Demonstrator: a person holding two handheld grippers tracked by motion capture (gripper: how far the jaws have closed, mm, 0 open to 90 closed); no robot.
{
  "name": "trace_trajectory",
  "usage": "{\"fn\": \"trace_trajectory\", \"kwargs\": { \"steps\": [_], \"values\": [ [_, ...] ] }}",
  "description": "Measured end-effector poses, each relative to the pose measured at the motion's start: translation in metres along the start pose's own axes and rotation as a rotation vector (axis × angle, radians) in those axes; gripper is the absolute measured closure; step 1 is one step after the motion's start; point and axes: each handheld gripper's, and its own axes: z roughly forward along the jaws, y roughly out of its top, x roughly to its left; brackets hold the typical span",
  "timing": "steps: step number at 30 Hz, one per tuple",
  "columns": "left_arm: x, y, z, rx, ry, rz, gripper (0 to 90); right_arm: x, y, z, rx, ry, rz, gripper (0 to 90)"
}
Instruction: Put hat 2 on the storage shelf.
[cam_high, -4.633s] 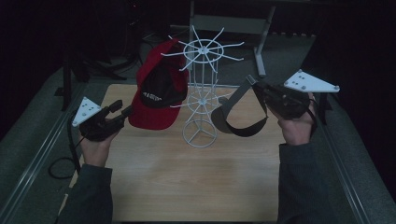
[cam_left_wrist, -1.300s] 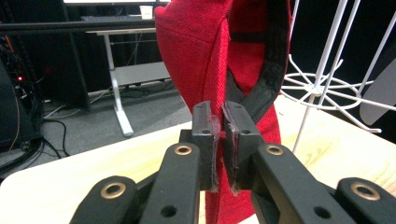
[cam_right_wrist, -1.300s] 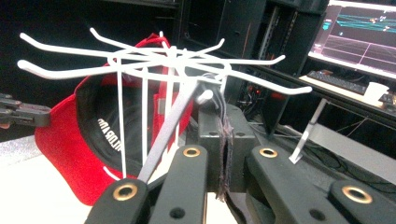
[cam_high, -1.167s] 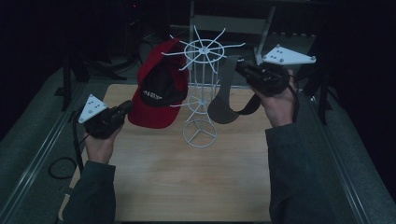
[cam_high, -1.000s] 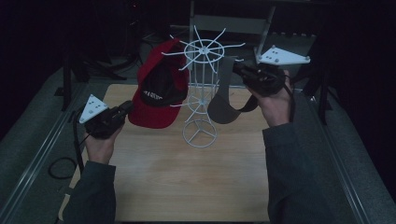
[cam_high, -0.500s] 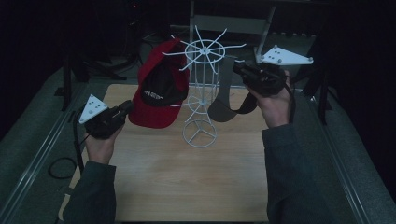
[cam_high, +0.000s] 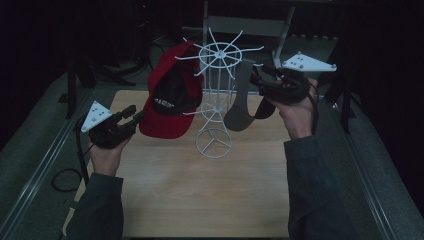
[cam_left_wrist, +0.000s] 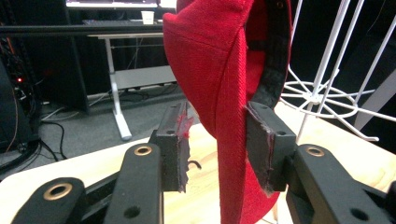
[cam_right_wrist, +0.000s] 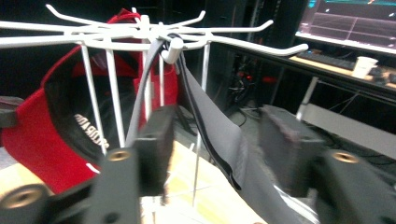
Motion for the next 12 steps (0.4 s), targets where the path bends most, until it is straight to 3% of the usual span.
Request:
{"fn": "trace_trajectory", "kwargs": {
  "steps": [5, 12],
  "values": [
    [-0.0005, 0.0004, -0.0003, -0.008, 0.0, -0.006, 58.2, -0.0014, -0.0013, -0.0023, 0.005, -0.035, 0.0, 35.5],
    [0.0002, 0.0011, -0.0019, -0.018, 0.0, -0.013, 56.2, -0.0021, -0.001, -0.0042, 0.0, -0.04, -0.009, 34.9]
  ]
}}
